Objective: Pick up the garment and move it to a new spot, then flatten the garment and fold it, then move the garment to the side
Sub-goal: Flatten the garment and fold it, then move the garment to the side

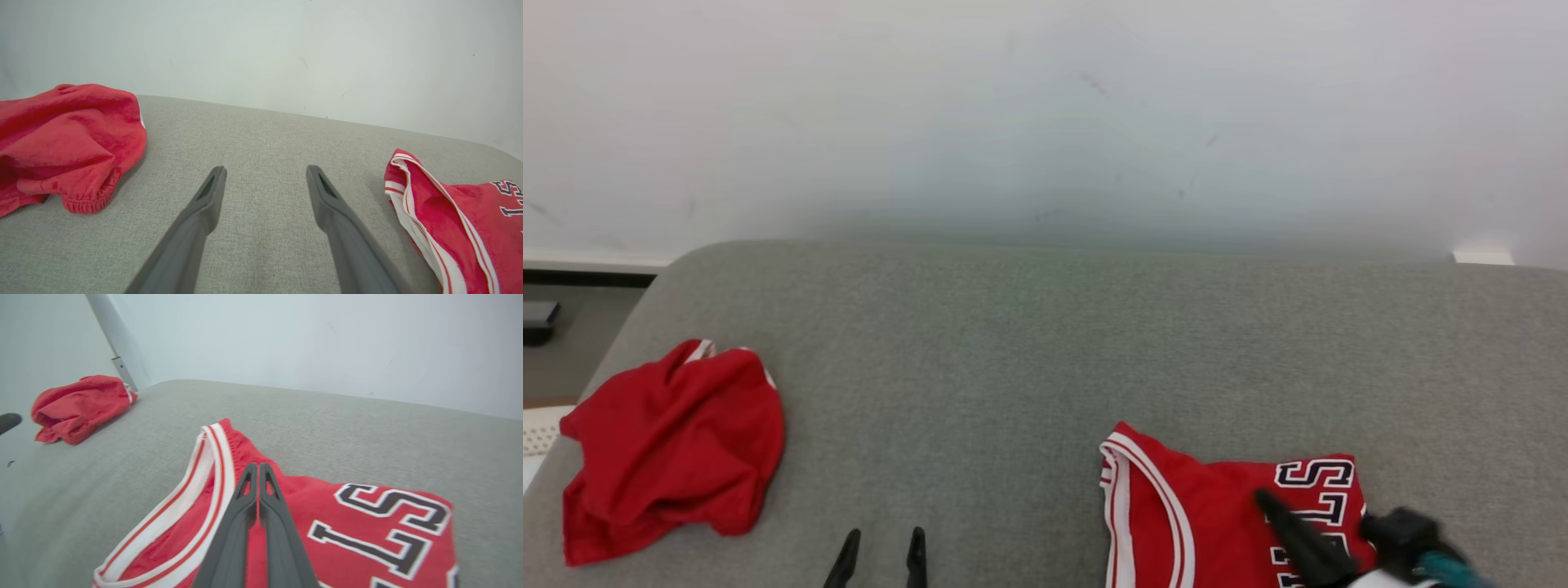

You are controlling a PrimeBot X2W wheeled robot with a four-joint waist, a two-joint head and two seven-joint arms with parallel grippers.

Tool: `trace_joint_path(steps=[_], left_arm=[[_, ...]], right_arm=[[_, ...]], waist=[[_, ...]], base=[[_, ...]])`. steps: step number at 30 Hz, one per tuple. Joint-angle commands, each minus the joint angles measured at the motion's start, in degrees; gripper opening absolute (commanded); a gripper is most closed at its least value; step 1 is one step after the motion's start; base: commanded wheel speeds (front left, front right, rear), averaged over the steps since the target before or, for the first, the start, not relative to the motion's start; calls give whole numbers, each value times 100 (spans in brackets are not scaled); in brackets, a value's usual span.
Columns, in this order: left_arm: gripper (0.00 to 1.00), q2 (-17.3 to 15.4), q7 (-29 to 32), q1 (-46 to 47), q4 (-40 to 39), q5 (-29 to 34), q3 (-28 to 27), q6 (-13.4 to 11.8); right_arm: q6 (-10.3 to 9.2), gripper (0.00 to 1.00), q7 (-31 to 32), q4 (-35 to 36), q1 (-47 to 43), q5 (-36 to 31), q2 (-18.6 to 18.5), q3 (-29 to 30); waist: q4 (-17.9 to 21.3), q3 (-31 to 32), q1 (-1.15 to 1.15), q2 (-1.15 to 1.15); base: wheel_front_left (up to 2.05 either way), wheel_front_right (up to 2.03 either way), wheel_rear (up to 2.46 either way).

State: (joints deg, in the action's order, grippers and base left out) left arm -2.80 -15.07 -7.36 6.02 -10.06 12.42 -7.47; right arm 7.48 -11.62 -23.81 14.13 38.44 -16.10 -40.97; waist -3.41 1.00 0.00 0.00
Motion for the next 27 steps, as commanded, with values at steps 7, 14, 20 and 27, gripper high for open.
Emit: trace_joint_path(steps=[7, 14, 20, 27], left_arm=[[100, -19, -11, -96, 32, 134, -144, 126], [100, -19, -11, -224, 76, 167, -179, 154], [100, -20, -11, -351, 64, 244, -255, 193], [100, -19, -10, -379, 70, 285, -320, 214]], right_arm=[[0, 100, -335, 447, -701, -703, -732, 1816], [0, 100, -353, 1033, -1526, -973, -647, 3125], [0, 100, -355, 1027, -1883, -1080, -528, 3411], [0, 100, -356, 980, -1954, -1134, -373, 3397]], waist=[[383, 213, 0, 0], [520, 248, 0, 0], [480, 256, 0, 0], [394, 283, 0, 0]], base=[[0, 0, 0], [0, 0, 0], [0, 0, 0], [0, 0, 0]])
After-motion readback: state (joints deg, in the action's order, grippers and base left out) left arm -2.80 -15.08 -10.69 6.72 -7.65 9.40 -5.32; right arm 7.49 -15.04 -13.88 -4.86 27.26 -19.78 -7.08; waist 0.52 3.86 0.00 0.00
